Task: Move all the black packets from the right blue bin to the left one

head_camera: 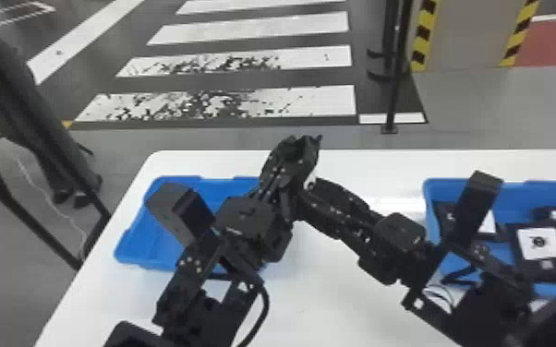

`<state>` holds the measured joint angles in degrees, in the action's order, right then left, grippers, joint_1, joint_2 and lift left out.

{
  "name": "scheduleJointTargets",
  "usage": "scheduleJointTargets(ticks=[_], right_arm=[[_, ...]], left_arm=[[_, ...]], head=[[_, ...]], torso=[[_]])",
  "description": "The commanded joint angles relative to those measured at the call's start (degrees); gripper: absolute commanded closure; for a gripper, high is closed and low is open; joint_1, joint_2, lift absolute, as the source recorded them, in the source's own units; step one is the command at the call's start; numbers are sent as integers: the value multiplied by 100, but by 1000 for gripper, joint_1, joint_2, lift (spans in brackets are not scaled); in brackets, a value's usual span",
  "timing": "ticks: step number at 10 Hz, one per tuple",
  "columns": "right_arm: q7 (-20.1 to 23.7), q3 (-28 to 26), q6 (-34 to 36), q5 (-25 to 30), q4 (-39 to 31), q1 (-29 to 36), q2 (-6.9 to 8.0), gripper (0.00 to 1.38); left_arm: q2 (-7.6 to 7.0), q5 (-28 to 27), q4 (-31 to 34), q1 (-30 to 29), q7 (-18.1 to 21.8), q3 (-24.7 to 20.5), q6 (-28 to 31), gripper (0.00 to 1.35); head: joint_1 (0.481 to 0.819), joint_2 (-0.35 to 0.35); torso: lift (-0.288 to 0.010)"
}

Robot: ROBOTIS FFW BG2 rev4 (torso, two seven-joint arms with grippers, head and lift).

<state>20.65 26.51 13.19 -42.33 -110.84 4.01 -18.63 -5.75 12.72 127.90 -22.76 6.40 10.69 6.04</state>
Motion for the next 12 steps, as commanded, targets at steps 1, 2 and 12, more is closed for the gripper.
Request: scheduleJointTargets(ticks=[1, 2, 12], right_arm=[[80, 0, 73, 154, 24, -8, 0, -1], [80, 0, 59, 39, 94, -8, 9, 206], [-579, -2057, 1676, 1285, -707, 512, 281, 492]], left_arm=[[12, -50, 0, -2, -69, -75, -98, 1211], [39, -347, -98, 54, -262, -189, -126, 1211], [267, -930, -2531, 546, -992, -761, -3023, 127]], head=[[695, 184], [695, 193], [695, 238]], torso=[[-140], [-140], [-140]])
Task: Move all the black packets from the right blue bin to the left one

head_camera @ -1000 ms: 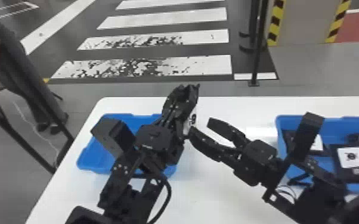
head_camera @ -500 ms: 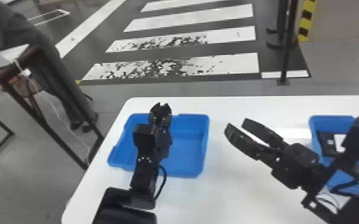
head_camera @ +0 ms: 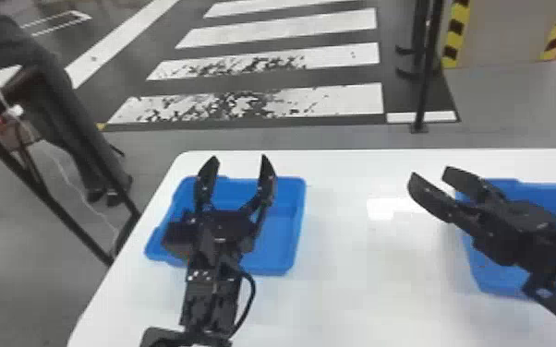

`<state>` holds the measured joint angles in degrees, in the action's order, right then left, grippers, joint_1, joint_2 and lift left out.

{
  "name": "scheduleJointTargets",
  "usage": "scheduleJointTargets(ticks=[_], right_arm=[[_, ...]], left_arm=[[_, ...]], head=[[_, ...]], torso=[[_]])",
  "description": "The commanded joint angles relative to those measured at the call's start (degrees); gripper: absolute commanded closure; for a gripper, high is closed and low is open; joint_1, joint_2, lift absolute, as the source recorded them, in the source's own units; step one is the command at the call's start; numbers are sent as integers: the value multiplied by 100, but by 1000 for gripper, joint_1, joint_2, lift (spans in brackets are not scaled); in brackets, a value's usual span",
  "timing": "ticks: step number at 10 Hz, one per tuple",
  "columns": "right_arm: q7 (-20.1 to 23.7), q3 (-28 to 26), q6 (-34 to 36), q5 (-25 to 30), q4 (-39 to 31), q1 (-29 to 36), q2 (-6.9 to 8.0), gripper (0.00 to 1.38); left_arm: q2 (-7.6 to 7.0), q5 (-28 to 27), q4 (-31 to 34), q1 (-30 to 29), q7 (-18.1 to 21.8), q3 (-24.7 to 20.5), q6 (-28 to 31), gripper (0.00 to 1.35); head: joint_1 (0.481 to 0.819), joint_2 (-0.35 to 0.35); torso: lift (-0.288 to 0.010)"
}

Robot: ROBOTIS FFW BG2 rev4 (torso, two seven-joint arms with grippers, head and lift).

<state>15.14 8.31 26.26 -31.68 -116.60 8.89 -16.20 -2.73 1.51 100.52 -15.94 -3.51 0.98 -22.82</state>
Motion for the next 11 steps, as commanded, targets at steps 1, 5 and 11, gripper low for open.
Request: scheduleJointTargets(ticks=[1, 5, 11], right_arm=[[-178, -557, 763, 677, -187, 38, 99, 492], [-460, -1174, 1325, 1397, 375, -116, 213, 234], [-600, -1002, 1452, 1546, 1739, -862, 240, 233]], left_arm=[[-123, 363, 713, -431, 17, 427, -25, 125], [-105, 820, 1753, -1232, 202, 484, 355, 124], [-105, 820, 1753, -1218, 281, 484, 482, 124]], head=[[695, 175], [695, -17], [695, -71]], torso=[[-140], [-140], [-140]])
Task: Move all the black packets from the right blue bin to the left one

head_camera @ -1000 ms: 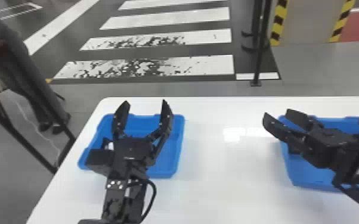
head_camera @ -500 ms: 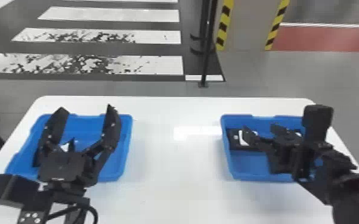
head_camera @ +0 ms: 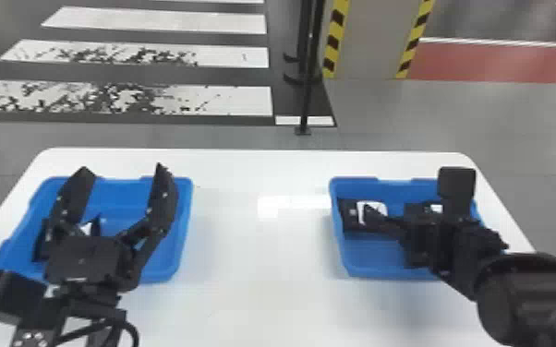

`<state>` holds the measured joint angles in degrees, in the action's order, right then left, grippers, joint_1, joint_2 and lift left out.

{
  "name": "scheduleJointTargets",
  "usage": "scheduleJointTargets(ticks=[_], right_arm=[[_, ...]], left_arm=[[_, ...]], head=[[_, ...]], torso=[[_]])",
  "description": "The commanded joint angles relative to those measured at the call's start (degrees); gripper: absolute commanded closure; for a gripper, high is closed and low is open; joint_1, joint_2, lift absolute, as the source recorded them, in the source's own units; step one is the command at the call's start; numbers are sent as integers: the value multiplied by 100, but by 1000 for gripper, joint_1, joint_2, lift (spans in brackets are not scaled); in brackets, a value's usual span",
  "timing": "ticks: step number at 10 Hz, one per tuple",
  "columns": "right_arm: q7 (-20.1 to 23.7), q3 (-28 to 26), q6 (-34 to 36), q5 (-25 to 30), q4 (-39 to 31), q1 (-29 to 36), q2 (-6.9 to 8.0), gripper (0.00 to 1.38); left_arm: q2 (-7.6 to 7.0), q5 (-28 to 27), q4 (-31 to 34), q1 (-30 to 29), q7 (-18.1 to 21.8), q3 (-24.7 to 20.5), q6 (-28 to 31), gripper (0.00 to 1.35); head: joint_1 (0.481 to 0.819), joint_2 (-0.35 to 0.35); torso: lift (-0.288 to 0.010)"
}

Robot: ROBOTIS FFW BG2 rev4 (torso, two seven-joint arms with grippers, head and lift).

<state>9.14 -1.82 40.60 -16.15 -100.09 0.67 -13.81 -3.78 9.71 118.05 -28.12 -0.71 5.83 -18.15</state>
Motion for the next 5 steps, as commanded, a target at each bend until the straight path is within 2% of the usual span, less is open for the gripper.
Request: scheduleJointTargets(ticks=[1, 4, 5], right_arm=[[-9, 79, 32, -53, 172, -67, -8, 233], [-79, 251, -24, -53, 693, -349, -34, 242], [-88, 285, -66, -202, 847, -419, -43, 265]], left_arm=[[0, 0, 0, 0, 1, 0, 29, 124], [0, 11, 0, 14, 27, -11, 57, 124], [0, 11, 0, 14, 36, -11, 71, 124]], head=[[695, -75], [695, -70], [695, -70]], torso=[[-140], [-140], [-140]])
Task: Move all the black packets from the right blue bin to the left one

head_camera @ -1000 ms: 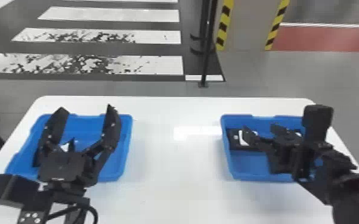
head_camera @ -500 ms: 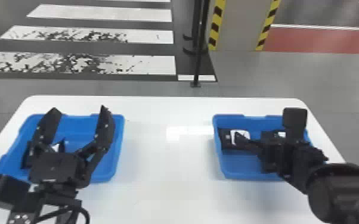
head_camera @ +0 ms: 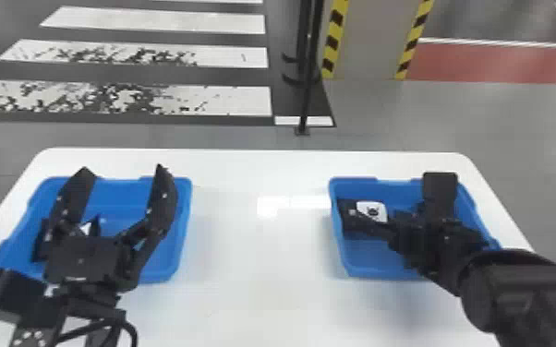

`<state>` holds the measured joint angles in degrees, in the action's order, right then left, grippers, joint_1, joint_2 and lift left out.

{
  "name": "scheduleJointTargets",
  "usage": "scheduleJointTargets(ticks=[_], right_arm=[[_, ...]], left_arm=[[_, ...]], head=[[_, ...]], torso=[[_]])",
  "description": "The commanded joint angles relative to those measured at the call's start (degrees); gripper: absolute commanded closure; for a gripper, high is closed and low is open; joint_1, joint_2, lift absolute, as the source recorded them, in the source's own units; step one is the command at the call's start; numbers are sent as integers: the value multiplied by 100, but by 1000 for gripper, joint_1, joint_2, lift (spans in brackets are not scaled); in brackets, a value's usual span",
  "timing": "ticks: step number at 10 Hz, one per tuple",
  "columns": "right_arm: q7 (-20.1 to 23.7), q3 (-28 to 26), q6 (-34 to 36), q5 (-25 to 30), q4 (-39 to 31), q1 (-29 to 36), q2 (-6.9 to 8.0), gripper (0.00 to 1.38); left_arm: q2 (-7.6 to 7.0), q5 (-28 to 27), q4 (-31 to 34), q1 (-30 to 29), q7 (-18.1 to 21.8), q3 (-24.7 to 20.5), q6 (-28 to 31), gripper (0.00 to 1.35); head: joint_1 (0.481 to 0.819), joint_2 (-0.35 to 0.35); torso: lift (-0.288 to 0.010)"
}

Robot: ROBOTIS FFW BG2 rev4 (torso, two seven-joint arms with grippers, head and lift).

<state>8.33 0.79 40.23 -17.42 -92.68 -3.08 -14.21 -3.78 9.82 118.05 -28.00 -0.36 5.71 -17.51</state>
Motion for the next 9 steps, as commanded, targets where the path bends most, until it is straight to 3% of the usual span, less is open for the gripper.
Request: scheduleJointTargets(ticks=[1, 2, 4, 5, 7, 9], right_arm=[[-7, 35, -29, -121, 177, -86, -3, 328], [-16, 92, 13, -212, 318, -157, -12, 567], [-42, 161, 181, -543, 472, -227, -38, 849], [-60, 172, 181, -772, 543, -227, -38, 1138], [46, 172, -156, -852, 332, -16, -64, 1190], [55, -250, -550, -875, -470, 575, -3, 1194]], left_arm=[[0, 0, 0, 1, 1, -11, 21, 124], [9, 0, 0, 1, 10, -22, 21, 124], [9, 0, 0, 16, 19, -11, 49, 124], [9, 0, 0, 16, 19, -11, 63, 124], [0, -22, 0, 16, 28, 0, -7, 124], [0, -194, 0, 58, 28, 58, -218, 124]], head=[[695, -69], [695, -67], [695, -60], [695, -54], [695, -43], [695, -39]], torso=[[-140], [-140], [-140], [-140], [-140], [-140]])
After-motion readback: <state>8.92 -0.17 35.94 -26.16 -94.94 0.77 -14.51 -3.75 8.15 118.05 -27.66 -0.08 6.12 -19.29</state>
